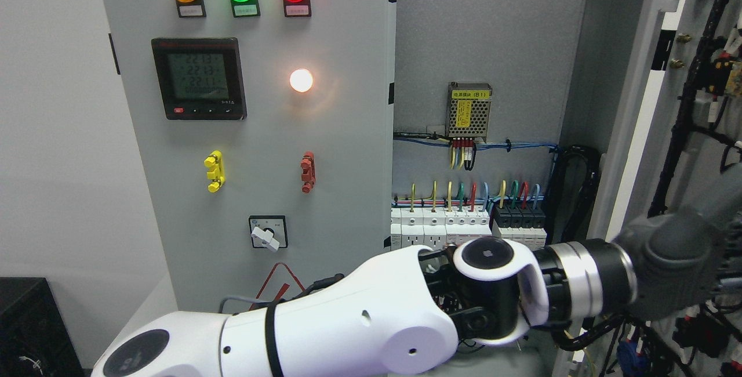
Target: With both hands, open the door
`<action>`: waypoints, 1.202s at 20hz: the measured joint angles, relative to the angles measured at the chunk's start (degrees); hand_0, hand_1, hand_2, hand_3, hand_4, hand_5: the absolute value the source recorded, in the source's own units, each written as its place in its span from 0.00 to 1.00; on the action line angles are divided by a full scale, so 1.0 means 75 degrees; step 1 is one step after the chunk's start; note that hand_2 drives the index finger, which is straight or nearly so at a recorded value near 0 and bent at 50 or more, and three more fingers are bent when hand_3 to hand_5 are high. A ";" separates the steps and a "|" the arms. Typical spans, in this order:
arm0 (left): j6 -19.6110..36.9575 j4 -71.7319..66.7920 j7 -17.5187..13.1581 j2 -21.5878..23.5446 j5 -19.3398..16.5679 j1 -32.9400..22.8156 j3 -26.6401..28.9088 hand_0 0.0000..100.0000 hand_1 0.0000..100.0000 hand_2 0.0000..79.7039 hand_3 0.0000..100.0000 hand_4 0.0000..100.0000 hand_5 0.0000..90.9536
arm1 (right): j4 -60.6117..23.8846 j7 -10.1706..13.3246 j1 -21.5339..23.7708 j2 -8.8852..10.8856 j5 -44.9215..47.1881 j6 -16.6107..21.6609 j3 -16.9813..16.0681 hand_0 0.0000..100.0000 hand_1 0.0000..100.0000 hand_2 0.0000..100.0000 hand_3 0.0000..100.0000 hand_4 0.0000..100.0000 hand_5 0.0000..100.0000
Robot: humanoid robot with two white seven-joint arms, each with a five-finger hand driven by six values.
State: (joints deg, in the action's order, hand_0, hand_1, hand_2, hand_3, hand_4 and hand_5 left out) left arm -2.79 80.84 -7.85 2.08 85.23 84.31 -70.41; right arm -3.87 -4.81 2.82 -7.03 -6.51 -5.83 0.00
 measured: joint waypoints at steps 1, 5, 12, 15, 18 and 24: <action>-0.0017 0.0151 -0.0019 0.0276 -0.0066 -0.0235 0.0032 0.00 0.00 0.00 0.00 0.00 0.00 | 0.0001 0.0001 0.0000 0.0000 0.0000 0.0000 0.0000 0.00 0.00 0.00 0.00 0.00 0.00; -0.0069 0.0932 -0.0176 0.1500 -0.0897 -0.1773 0.0065 0.00 0.00 0.00 0.00 0.00 0.00 | 0.0001 0.0001 -0.0001 0.0000 0.0000 0.0000 0.0000 0.00 0.00 0.00 0.00 0.00 0.00; 0.0632 0.1447 -0.1549 0.3682 -0.3467 -0.6502 0.0422 0.00 0.00 0.00 0.00 0.00 0.00 | 0.0000 0.0002 0.0000 0.0000 0.0000 0.0000 0.0000 0.00 0.00 0.00 0.00 0.00 0.00; 0.1294 0.0959 -0.1946 0.4258 -0.4333 -0.8565 0.0912 0.00 0.00 0.00 0.00 0.00 0.00 | 0.0000 0.0002 -0.0001 0.0000 0.0000 0.0000 0.0000 0.00 0.00 0.00 0.00 0.00 0.00; 0.1569 0.0023 -0.2144 0.4436 -0.5001 -1.0001 0.1423 0.00 0.00 0.00 0.00 0.00 0.00 | 0.0000 0.0002 0.0000 0.0000 0.0000 0.0000 0.0000 0.00 0.00 0.00 0.00 0.00 0.00; 0.1752 -0.3555 -0.2232 0.3566 -0.6253 -1.0996 0.2348 0.00 0.00 0.00 0.00 0.00 0.00 | 0.0001 0.0002 -0.0001 0.0000 0.0000 -0.0001 0.0000 0.00 0.00 0.00 0.00 0.00 0.00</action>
State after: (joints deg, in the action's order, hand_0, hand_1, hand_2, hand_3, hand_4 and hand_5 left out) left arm 10.34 54.18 -24.59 28.83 38.34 1.84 -52.80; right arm -3.86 -4.80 2.82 -7.03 -6.51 -5.84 0.00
